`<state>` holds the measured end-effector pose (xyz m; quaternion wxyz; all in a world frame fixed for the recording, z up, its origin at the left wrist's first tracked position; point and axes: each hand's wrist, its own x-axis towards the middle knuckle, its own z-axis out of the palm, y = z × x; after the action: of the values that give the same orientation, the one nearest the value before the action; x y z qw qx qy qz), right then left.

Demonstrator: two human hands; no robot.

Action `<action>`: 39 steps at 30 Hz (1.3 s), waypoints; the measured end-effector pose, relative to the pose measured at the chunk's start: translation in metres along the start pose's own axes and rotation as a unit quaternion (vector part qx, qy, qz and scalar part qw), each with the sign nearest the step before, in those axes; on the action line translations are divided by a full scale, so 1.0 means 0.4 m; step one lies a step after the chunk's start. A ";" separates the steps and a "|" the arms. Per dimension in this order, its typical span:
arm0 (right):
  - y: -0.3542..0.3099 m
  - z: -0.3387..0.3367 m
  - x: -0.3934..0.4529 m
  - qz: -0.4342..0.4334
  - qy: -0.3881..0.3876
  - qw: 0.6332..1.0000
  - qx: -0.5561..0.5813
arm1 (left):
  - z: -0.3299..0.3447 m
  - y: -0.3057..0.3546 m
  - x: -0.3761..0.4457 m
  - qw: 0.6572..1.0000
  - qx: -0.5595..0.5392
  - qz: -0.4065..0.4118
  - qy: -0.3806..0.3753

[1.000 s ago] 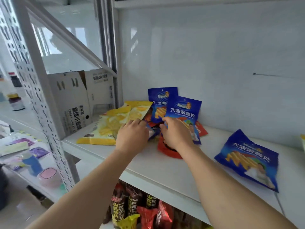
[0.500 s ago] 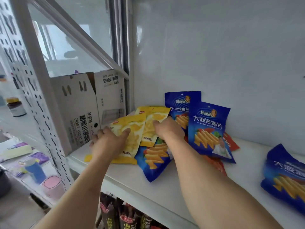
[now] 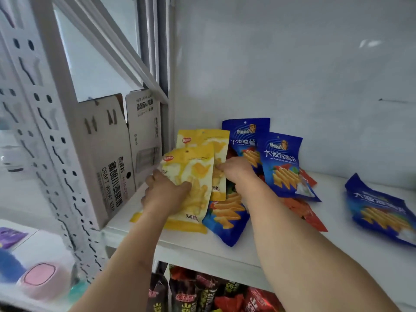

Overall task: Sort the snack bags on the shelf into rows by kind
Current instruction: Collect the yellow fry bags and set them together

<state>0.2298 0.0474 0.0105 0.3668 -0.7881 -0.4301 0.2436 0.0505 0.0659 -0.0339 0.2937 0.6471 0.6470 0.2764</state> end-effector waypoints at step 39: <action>0.671 -0.847 -0.495 0.050 0.152 0.874 0.459 | 0.463 0.549 -0.684 0.918 -0.236 0.197 -0.251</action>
<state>0.4995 -0.3439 0.0201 0.7354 -0.5792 -0.1685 0.3087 0.3328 -0.2096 0.0093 0.5303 0.7212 0.3279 0.3020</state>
